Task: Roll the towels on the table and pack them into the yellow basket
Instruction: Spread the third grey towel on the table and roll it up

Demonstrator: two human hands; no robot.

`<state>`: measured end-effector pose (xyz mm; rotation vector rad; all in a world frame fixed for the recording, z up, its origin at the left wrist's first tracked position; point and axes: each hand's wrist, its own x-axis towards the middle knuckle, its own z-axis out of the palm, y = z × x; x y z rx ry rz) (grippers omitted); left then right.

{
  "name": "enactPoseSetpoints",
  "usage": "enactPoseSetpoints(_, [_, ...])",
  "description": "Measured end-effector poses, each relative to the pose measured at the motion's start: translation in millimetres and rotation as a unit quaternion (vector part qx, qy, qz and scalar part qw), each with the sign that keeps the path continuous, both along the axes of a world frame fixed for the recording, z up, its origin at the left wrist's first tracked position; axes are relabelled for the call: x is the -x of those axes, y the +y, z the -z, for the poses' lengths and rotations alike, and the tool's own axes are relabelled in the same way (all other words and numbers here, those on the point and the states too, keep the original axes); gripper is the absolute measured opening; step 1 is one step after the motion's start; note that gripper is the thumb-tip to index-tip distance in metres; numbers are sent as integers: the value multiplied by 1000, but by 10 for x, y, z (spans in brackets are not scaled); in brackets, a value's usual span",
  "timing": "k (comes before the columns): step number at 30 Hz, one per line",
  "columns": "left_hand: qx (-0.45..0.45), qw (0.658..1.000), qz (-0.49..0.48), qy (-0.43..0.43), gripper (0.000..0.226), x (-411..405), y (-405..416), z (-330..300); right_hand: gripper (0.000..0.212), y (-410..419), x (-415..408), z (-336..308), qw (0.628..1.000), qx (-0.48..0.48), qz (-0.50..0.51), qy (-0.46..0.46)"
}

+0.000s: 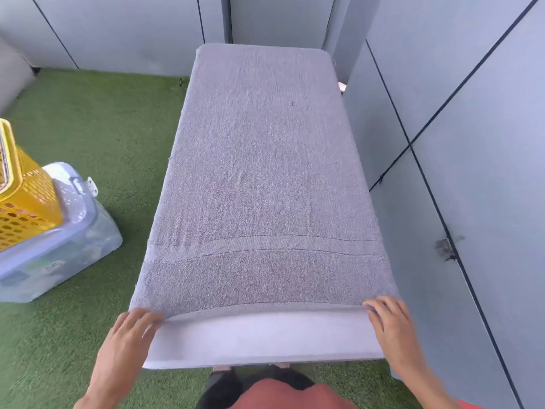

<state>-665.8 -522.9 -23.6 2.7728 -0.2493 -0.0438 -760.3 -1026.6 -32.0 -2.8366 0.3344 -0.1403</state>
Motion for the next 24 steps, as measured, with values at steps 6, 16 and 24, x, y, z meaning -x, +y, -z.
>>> enactPoseSetpoints(6, [-6,999,41,9,26,-143,-63,-38,22,86,-65,-42,999,-39,27,19])
enactPoseSetpoints(16, [37,994,87,51,28,-105,223,-10,17,-4,220,-126,996,-40,-17,78])
enactPoseSetpoints(24, [77,992,34,95,21,-48,202,-34,21,-103,239,-147,994,-63,15,89])
